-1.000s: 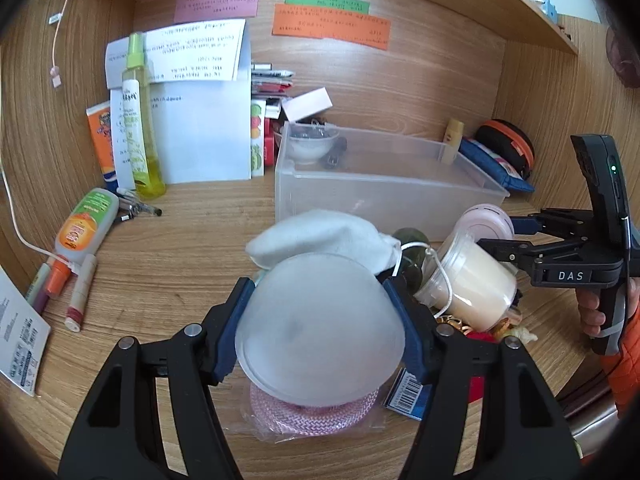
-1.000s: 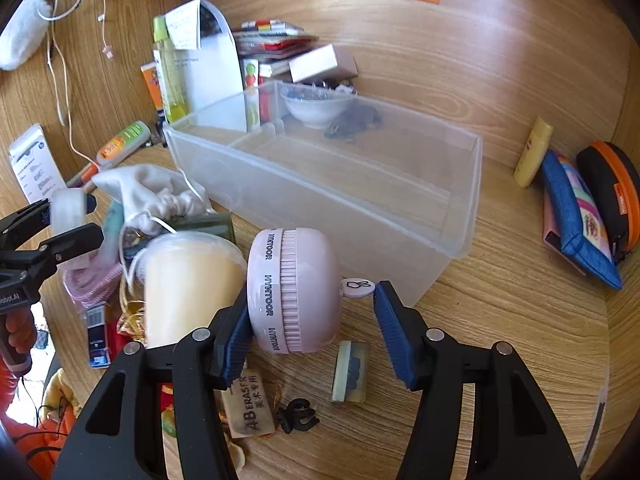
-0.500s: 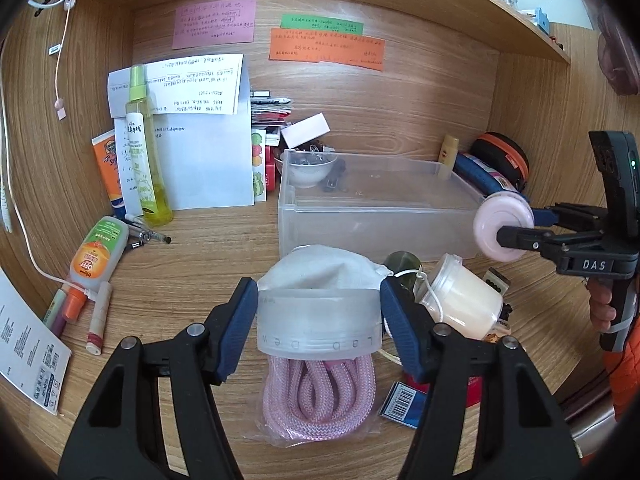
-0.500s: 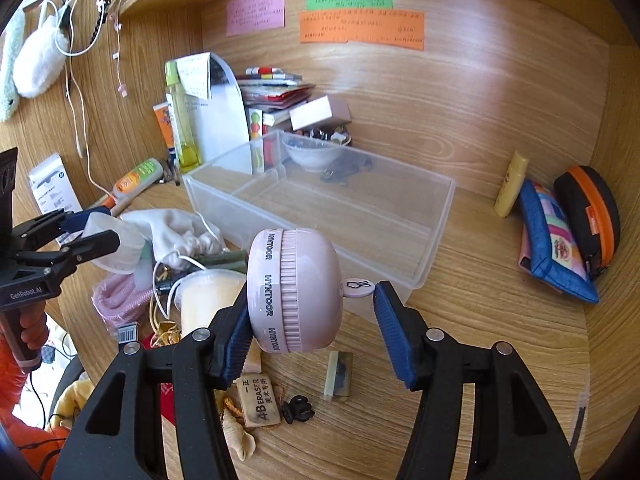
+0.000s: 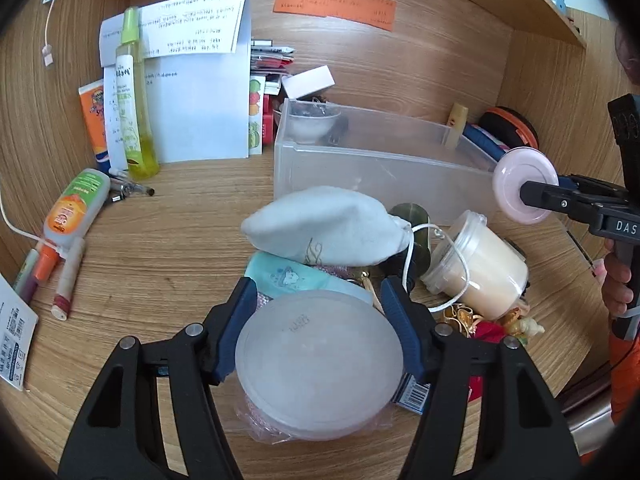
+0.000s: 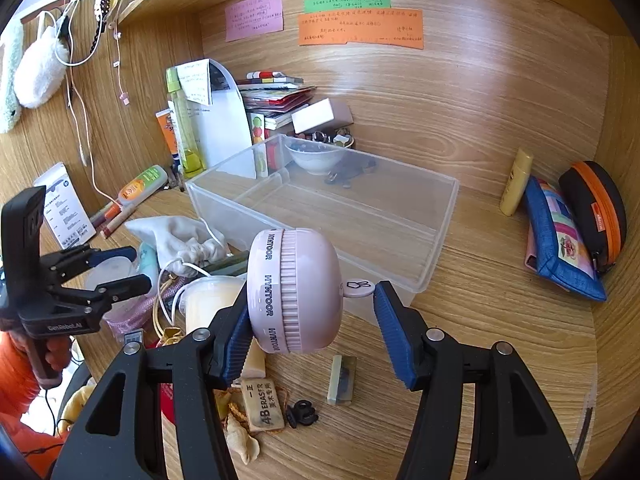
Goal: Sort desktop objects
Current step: 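Lift the clear round container with the left tool while the right holds the pink round device, then lower both held items into the clear bin and open both tools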
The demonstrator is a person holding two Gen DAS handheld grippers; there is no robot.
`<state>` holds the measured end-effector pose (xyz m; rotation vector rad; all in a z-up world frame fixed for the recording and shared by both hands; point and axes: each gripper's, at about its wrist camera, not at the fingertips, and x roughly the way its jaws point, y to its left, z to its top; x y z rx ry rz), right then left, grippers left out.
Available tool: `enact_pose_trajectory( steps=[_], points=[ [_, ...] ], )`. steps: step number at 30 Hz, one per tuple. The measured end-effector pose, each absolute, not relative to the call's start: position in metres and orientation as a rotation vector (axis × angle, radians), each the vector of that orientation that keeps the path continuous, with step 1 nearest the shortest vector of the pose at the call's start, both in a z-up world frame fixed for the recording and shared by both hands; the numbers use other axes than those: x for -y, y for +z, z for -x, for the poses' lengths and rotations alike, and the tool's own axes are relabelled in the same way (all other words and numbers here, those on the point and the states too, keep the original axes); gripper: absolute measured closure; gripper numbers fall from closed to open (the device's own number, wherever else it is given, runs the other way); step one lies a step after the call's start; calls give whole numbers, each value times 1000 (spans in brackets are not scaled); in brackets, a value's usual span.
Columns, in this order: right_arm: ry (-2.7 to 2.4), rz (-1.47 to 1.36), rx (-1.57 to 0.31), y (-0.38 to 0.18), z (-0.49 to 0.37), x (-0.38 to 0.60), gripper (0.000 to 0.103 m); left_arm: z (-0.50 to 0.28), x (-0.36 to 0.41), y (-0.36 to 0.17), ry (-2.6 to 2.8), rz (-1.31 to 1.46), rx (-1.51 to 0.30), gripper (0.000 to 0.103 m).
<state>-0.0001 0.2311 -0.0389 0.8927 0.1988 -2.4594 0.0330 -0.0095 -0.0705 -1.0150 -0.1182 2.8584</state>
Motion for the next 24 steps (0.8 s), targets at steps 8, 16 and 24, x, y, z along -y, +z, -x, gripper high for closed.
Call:
enact_pose_trajectory(
  steps=[8,16,24],
  points=[
    [-2476,-865,-167,-27,4,-235,49,-44,10,-62,2877,980,112,39],
    [-2509,-829,-136,-12,18,-237,49,-44,11,-25,2898,854,94,39],
    [-2541,-816,-123,-1,42,-240,49,-8,13,7,2898,797,67,39]
  ],
)
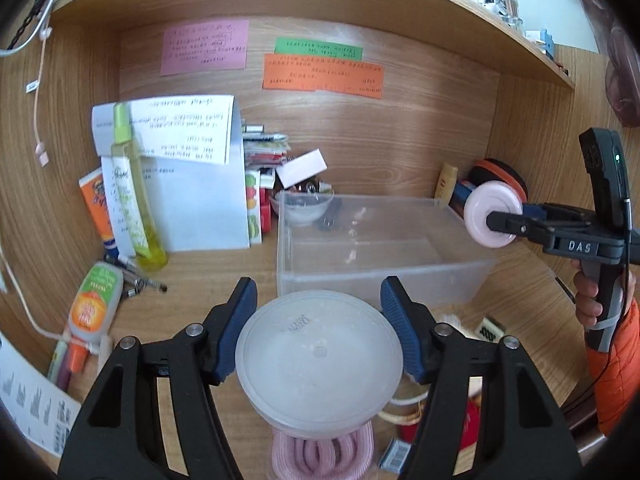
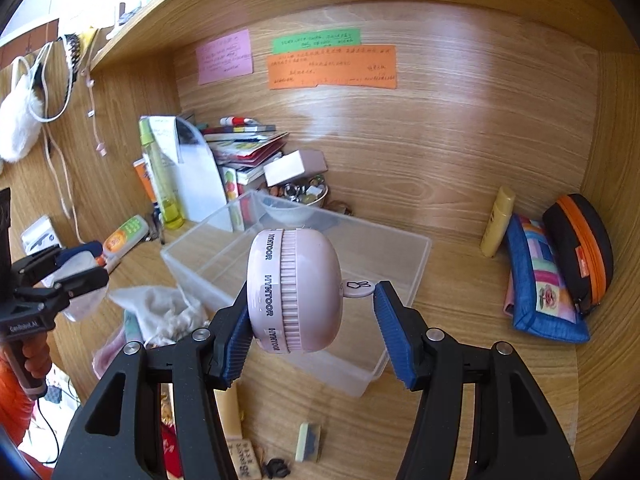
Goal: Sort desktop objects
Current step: 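Lower both held items into the clear bin and open both tools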
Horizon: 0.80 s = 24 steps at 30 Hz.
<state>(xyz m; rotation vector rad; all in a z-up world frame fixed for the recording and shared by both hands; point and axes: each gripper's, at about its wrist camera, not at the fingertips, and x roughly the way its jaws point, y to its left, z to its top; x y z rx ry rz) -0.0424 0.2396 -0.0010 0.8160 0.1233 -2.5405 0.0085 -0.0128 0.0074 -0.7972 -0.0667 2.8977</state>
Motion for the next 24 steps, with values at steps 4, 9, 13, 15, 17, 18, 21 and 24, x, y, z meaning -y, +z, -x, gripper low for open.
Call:
enact_pose_trajectory(
  steps=[4,9,13,15,17,18,21,24],
  points=[
    [-2543,-835,-124,-3,58,-238,49,16,16,19,2884,794,83,39],
    [-2539,-858,-126,-5,76,-235,49,52,12,25,2861,807,79,39],
    [-2539,-865,-125,-6,87,-232,49,80,5,25,2848,821,61,39],
    [-2539,-872,-122,-9,90,-231,49,90,3,22,2835,839,57,39],
    [-2531,-882,-123,-15,93,-230,49,101,-1,18,2827,867,49,39],
    [-2529,-886,-126,-17,94,-230,49,107,-3,15,2820,885,39,39],
    [-2529,-909,-147,-25,98,-228,49,119,-8,6,2803,933,1,39],
    [-2515,-939,-154,-32,102,-227,49,128,-12,-5,2778,984,-37,39]
  ],
)
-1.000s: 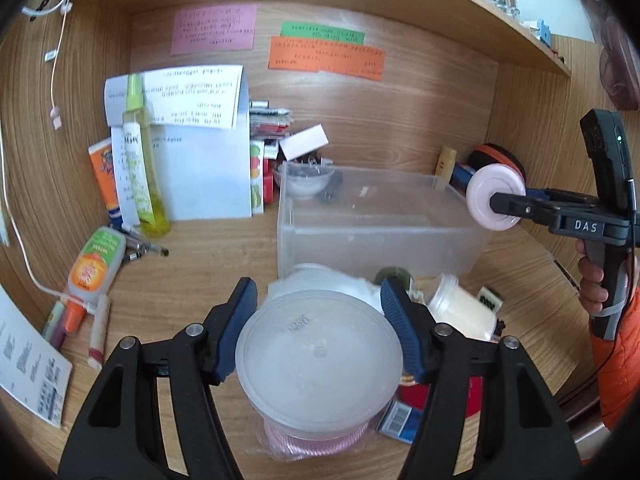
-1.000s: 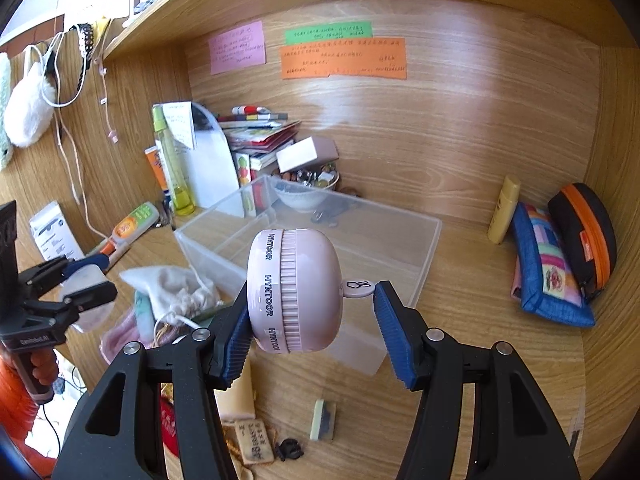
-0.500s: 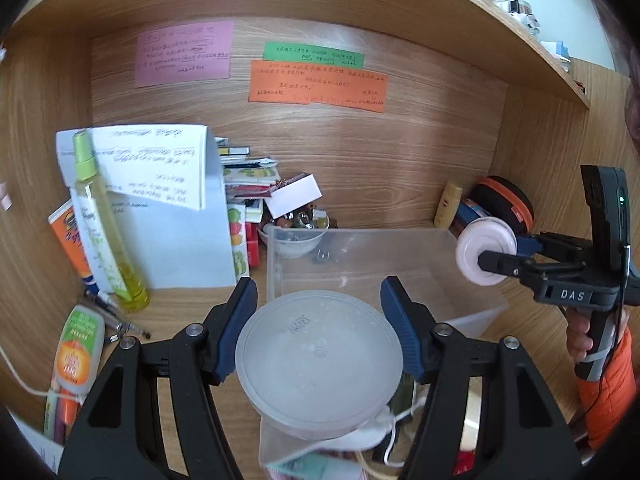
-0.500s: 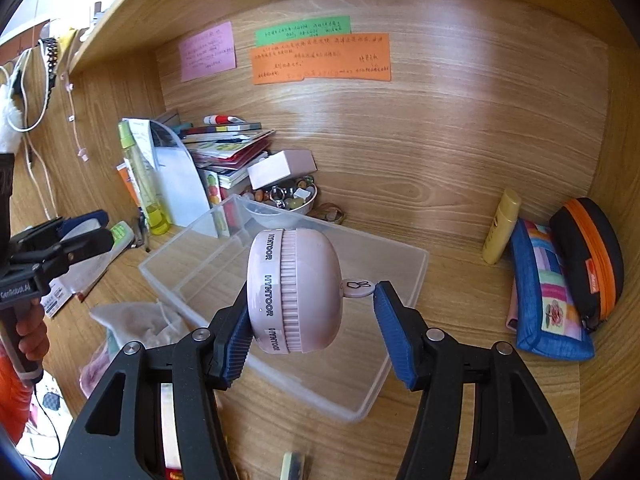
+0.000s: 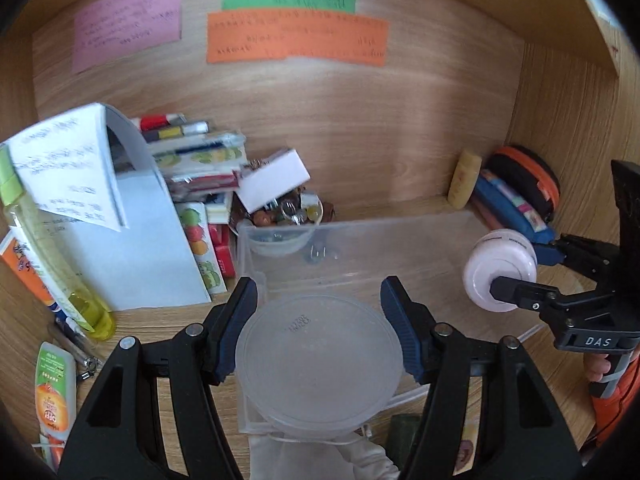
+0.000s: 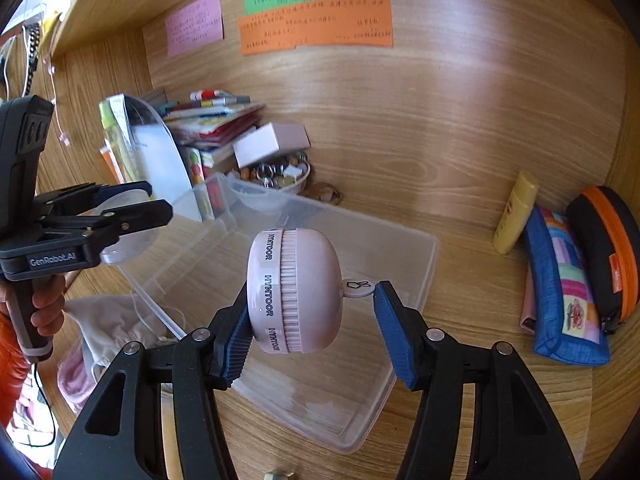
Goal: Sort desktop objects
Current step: 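Lower both held items into the clear bin and open both tools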
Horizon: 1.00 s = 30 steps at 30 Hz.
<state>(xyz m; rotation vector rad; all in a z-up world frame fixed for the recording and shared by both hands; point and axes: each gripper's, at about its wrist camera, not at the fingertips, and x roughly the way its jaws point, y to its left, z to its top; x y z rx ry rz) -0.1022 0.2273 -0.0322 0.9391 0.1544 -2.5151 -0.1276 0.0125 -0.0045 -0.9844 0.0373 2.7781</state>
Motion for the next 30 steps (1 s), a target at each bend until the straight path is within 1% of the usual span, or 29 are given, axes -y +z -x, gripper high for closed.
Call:
enact_pose_trajectory(
  steps=[11,20,30],
  points=[
    [-2522,-991,-201,-48,105,-223,49,143,-28,-27,2736,1115,-137,39],
    [-2505,-1017,-283,-56,103,-214,49,147,-31,-42,2728,1192,-164,39],
    [-2495,-1027,-257,-56,105,-218,48,145,-35,-46,2690,1190,-177,39]
  ],
)
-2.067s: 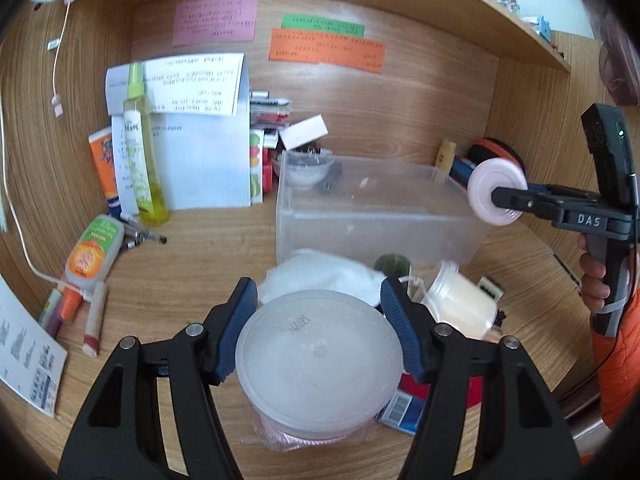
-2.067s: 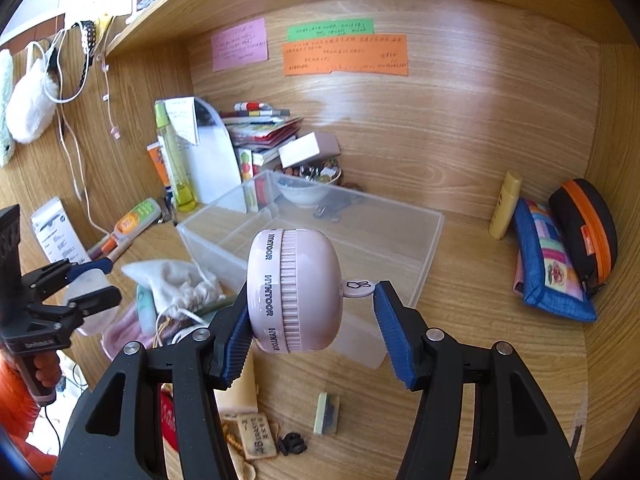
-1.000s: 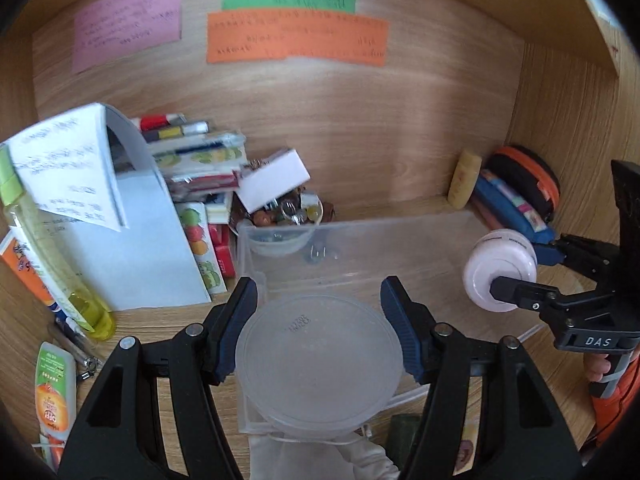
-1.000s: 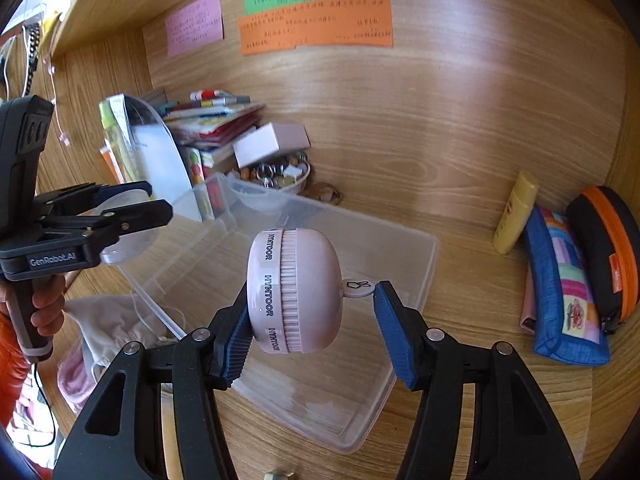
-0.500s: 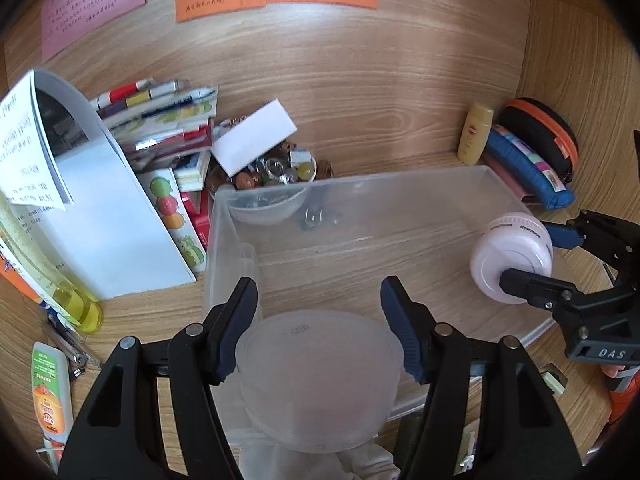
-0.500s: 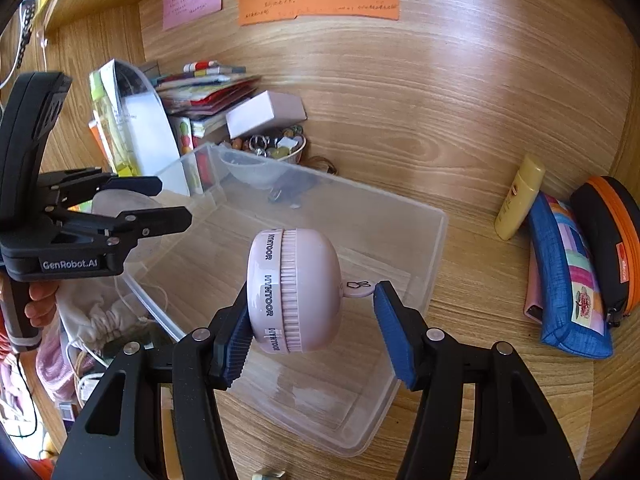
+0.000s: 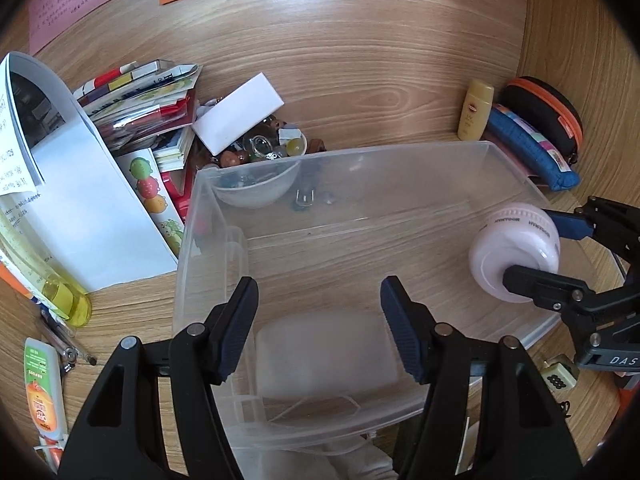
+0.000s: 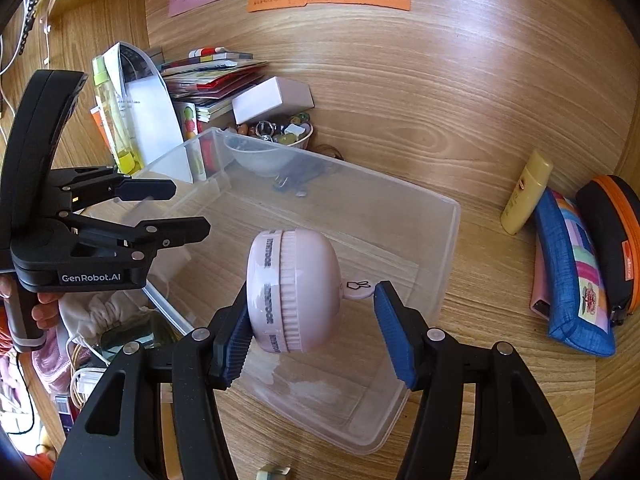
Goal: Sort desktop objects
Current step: 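Lower both held items into the clear bin and open both tools, then grasp the white drawstring bag with the left tool while the right approaches the green tile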
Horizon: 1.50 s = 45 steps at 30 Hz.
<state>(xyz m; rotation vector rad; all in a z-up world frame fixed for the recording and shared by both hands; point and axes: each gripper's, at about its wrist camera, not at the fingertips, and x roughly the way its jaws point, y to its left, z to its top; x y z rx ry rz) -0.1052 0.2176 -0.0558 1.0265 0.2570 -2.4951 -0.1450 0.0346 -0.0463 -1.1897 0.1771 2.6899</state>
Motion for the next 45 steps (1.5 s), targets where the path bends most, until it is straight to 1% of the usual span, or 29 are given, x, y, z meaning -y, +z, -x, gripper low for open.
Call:
enact_pose_trajectory(
  steps=[5,8,10,14,16,19,21,22,28,32,34,38,41,45],
  points=[
    [-2503,-1018,-261,-55,105,-218,48,143,-34,-46,2696,1190,-177,39],
    [-2515,-1005,-274,-54,104,-217,45,142,-32,-44,2702,1181,-173,36],
    [-2522,-995,-283,-53,103,-217,41,139,-31,-42,2716,1165,-175,33],
    [-2527,-970,-286,-51,101,-216,37,135,-32,-34,2738,1136,-182,31],
    [-2542,-953,-292,-49,100,-216,32,132,-31,-30,2748,1119,-180,28],
    [-2561,-930,-289,-47,98,-217,28,125,-27,-23,2777,1085,-179,22],
    [-2565,-917,-266,-44,98,-220,25,120,-24,-18,2795,1064,-163,15],
    [-2566,-908,-249,-42,97,-221,23,118,-22,-16,2799,1054,-153,15],
    [-2594,-884,-191,-33,98,-228,22,101,-12,2,2846,979,-126,13],
    [-2611,-909,-136,-22,100,-236,22,83,-2,16,2877,925,-122,9],
    [-2617,-904,-123,-17,96,-239,22,73,3,21,2894,899,-121,8],
    [-2645,-865,-172,-6,77,-239,22,53,12,26,2910,872,-124,6],
    [-2648,-831,-217,-1,57,-234,22,39,17,24,2916,871,-133,6],
    [-2656,-789,-268,-2,32,-229,15,22,24,17,2918,888,-134,6]
  ],
)
